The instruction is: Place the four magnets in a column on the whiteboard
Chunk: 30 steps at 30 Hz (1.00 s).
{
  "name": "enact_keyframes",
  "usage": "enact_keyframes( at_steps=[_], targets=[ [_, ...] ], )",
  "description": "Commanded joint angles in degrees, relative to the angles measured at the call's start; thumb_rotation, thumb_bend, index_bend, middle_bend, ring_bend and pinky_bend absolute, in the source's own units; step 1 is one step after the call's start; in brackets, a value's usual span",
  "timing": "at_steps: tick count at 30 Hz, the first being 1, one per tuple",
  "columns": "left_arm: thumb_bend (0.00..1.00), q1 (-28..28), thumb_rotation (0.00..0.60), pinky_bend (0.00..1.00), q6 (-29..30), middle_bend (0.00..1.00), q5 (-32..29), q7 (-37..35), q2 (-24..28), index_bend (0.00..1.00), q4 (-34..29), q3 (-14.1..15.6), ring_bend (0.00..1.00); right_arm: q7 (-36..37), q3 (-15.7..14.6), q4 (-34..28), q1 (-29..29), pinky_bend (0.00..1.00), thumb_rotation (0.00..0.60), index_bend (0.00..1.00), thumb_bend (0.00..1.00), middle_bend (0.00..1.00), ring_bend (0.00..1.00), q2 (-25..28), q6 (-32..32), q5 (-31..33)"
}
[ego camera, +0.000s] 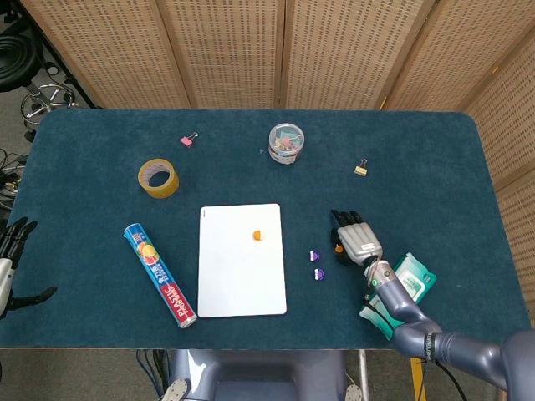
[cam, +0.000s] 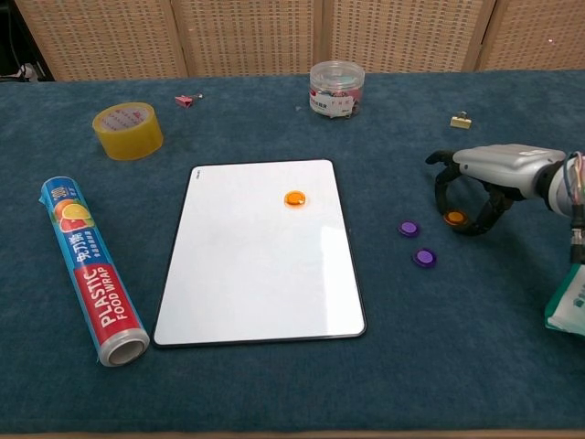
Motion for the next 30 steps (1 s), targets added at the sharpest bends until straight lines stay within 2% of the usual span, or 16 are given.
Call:
enact_keyframes(
  at_steps=[1, 11, 18, 22, 30],
  targets=[
    [0.0, 0.0, 0.6, 0.0, -0.1, 0.0, 0.0, 0.0, 0.0, 0.0, 0.0, 0.0, 0.0, 0.4, 0.1, 0.2, -0.2, 0.0, 0.6, 0.54, 0.36, 0.0, 0.0, -0.2, 0.3, -0.4],
    [0.0, 0.0, 0.6, 0.0, -0.1, 0.0, 0.1, 0.0, 0.0, 0.0, -0.1, 0.0, 0.0, 0.5, 1.0, -2.4, -0.2, 0.0, 0.6, 0.56, 0.37, 0.0, 0.0, 0.5, 2.5, -2.7],
    [0.0, 0.0, 0.6, 0.0, -0.1, 0.0, 0.4, -0.2, 0.1, 0.0, -0.1, 0.2, 0.0, -1.3, 3.1, -6.4, 1.8, 0.0, 0.6, 0.56, 0.37, 0.0, 0.0, -0.5, 2.9, -2.8],
    [0.0, 0.0, 0.6, 0.0, 0.0, 0.0, 0.6, -0.5, 0.2, 0.0, -0.1, 0.2, 0.0, -3.3, 5.0, -7.7, 4.5, 0.0, 0.6, 0.56, 0.37, 0.0, 0.0, -3.4, 2.5, -2.0],
    [0.0, 0.3, 0.6, 0.0, 0.3, 0.0, 0.8, -1.9, 0.8, 0.0, 0.0, 0.3, 0.0, -7.4, 7.8, -3.9, 9.8, 0.0, 0.6, 0.57, 0.37, 0.0, 0.0, -10.9, 1.2, 1.8]
  ],
)
